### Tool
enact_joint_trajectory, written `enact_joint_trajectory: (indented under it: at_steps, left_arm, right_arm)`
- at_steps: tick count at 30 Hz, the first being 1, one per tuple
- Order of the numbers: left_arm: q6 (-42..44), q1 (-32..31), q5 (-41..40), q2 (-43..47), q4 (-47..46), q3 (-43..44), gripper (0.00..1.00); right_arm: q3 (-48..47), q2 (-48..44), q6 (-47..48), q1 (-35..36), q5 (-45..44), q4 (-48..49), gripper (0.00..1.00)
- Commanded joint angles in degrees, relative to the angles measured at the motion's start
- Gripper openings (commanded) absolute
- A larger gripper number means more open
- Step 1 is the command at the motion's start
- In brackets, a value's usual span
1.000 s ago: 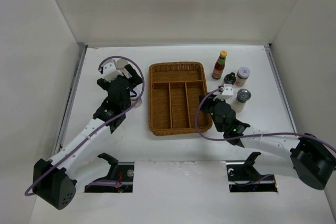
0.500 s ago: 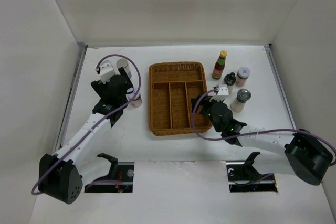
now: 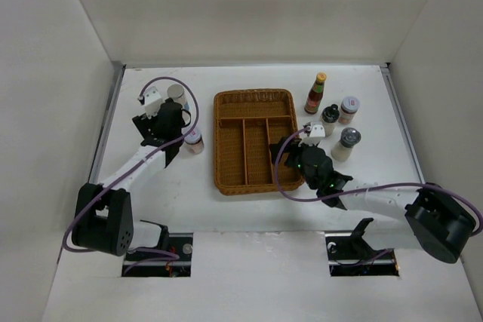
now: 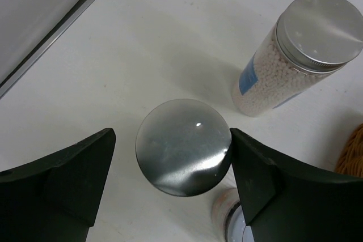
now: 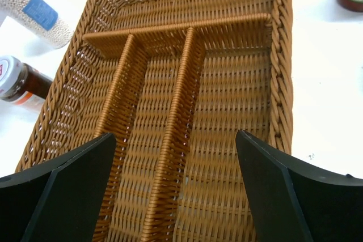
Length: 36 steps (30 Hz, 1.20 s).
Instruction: Organize the condiment bottles
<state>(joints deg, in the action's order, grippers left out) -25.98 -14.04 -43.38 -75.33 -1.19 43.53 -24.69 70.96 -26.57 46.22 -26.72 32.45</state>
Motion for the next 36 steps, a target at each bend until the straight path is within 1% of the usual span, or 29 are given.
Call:
enact_joint_trajectory:
  at_steps: [1,2,5,7,10,11,13,15,17,19,22,25,28,32,36]
  left_arm:
    - [-0.39,0.90,0.22,-1.04,-4.52,2.09,0.77]
    - [-0.39,0.99,0.39,-1.40,-4.70,2.09,0.73]
    - [-0.30,1.17,0.40,-0.79,-6.01,1.04,0.52]
    - [-0.22,1.17,-0.30,2.01,-7.15,-0.63,0.42]
    - [0.05,0.21,-2.84,9.82,-8.21,-2.57,0.37]
    - [0.31,-1.10,-4.60,13.59,-8.82,-2.75,0.37]
    - [1.19,-3.48,-6.45,17.74,-9.18,-1.70,0.37]
    - [3.47,-7.25,-7.86,20.39,-9.62,0.76,0.37]
    - [5.40,-11.47,-8.92,20.93,-12.50,2.52,0.37]
    - [7.51,-15.07,-8.40,18.31,-16.19,4.97,0.37]
    - [8.57,-18.60,-4.98,10.50,-20.24,9.89,0.37]
    - [8.31,-19.40,-0.58,0.92,-23.59,15.51,0.37]
    - [8.49,-18.70,2.14,-7.53,-24.82,21.41,0.37]
    - [8.14,-18.78,5.66,-15.18,-24.65,27.12,0.38]
    - [7.96,-19.05,6.99,-21.25,-24.47,29.59,0.38]
  right_arm:
    - [-1.86,0.23,-1.03,-0.03,1.14,4.11,0.94]
    - [-1.94,0.49,-1.12,-0.12,1.14,4.12,0.94]
    - [-2.38,0.59,-1.03,-0.03,1.76,3.50,0.94]
    - [-1.77,-0.03,-1.12,-0.21,1.76,4.11,0.94]
    - [-1.33,-1.52,-1.38,-1.00,1.76,3.77,0.94]
    - [-0.98,-2.13,-1.38,-1.00,1.76,4.11,0.94]
    - [-0.45,-2.75,-1.56,-1.17,1.50,4.90,0.94]
    - [-0.10,-2.67,-2.08,-1.61,1.76,5.35,0.93]
    - [-0.19,-2.84,-2.35,-1.53,1.85,5.08,0.93]
    - [0.17,-2.93,-2.44,-1.70,1.67,5.43,0.93]
    - [0.17,-3.11,-2.79,-2.23,1.85,5.00,0.93]
    - [0.69,-3.81,-2.61,-2.40,1.67,5.43,0.93]
    - [0.78,-4.51,-2.79,-3.19,1.85,4.82,0.93]
    - [1.83,-6.27,-2.79,-3.98,1.49,5.17,0.93]
    - [1.75,-6.36,-2.88,-4.60,1.76,4.73,0.93]
